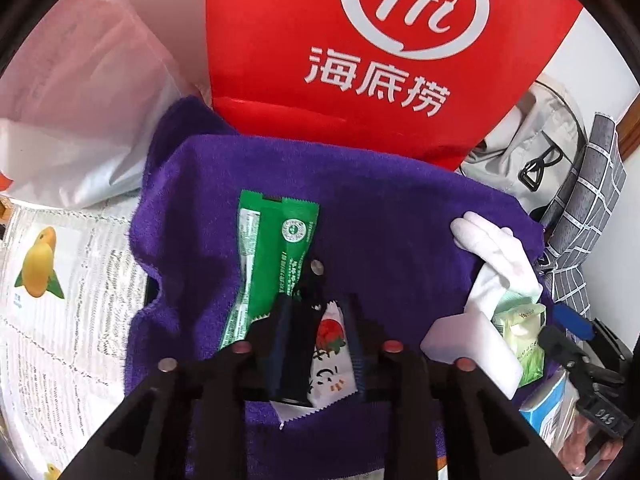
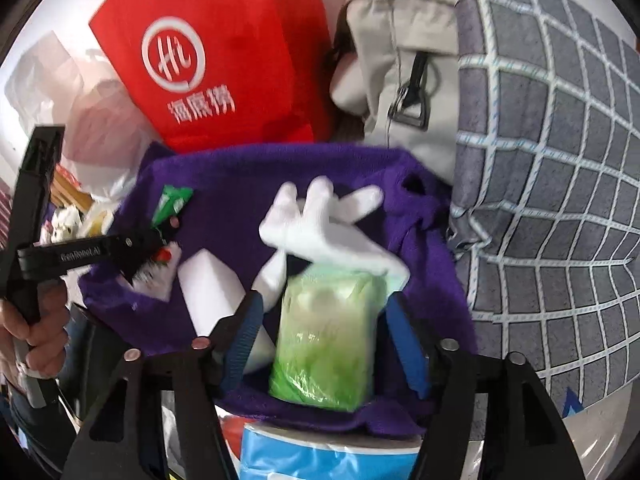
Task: Organize soft objects
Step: 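Lower the tissue pack onto the purple towel and open the right tool, then move the right tool to the yellow mesh bag and grasp it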
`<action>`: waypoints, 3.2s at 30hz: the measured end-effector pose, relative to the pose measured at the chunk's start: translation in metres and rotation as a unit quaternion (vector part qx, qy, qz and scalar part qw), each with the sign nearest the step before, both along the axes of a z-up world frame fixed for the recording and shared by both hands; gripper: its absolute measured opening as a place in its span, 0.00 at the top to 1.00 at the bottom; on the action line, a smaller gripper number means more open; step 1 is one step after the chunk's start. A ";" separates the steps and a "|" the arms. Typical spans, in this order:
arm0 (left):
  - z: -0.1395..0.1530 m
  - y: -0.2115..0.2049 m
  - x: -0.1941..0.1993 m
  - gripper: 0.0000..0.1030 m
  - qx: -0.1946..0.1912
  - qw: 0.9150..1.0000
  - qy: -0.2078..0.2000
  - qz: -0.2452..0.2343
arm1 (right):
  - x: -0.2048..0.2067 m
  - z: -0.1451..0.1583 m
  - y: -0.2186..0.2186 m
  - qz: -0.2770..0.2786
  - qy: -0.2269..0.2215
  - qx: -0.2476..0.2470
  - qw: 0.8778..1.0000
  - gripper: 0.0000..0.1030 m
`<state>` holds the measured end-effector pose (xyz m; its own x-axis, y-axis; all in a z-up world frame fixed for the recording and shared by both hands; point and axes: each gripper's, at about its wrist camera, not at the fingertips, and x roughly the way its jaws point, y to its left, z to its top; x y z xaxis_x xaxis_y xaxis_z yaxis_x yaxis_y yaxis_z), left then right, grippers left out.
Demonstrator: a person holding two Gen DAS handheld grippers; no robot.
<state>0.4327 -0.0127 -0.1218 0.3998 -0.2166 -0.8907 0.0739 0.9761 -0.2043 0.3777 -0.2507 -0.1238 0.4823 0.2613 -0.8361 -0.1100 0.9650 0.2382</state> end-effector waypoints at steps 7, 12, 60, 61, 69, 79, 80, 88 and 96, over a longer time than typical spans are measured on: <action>0.026 0.007 -0.012 0.72 0.015 0.999 -0.032 0.013 | -0.011 0.022 -0.008 -0.016 -0.037 0.014 0.999 0.36; 0.056 0.014 -0.040 0.61 0.024 0.996 -0.088 0.021 | -0.025 0.046 -0.004 -0.020 -0.077 0.007 0.997 0.36; 0.003 0.090 -0.281 0.57 -0.036 0.999 -0.035 0.001 | -0.248 -0.036 0.127 0.088 -0.018 -0.087 0.992 0.58; 0.002 0.091 -0.281 0.57 -0.036 0.999 -0.033 0.002 | -0.248 -0.033 0.125 0.089 -0.015 -0.087 0.992 0.77; 0.003 0.094 -0.286 0.57 -0.037 0.999 -0.032 0.007 | -0.276 -0.007 0.113 0.120 -0.027 -0.022 0.992 0.90; -0.002 0.087 -0.294 0.57 -0.036 0.999 -0.021 0.006 | -0.308 -0.020 0.089 0.137 0.004 0.001 0.991 0.76; -0.002 0.086 -0.295 0.57 -0.034 0.999 -0.021 0.004 | -0.309 -0.020 0.086 0.133 0.004 0.005 0.991 0.75; -0.005 0.071 -0.296 0.56 -0.025 1.000 -0.013 -0.009 | -0.303 -0.005 0.083 0.100 -0.037 0.016 0.994 0.49; -0.010 0.070 -0.297 0.55 -0.022 1.000 -0.010 -0.011 | -0.275 -0.006 0.114 0.087 -0.039 0.045 0.994 0.49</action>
<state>0.1353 0.0573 -0.1321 0.4116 -0.2638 -0.8723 0.1001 0.9645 -0.2445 0.1029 -0.1364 -0.1298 0.4853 0.4187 -0.7675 -0.2955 0.9048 0.3067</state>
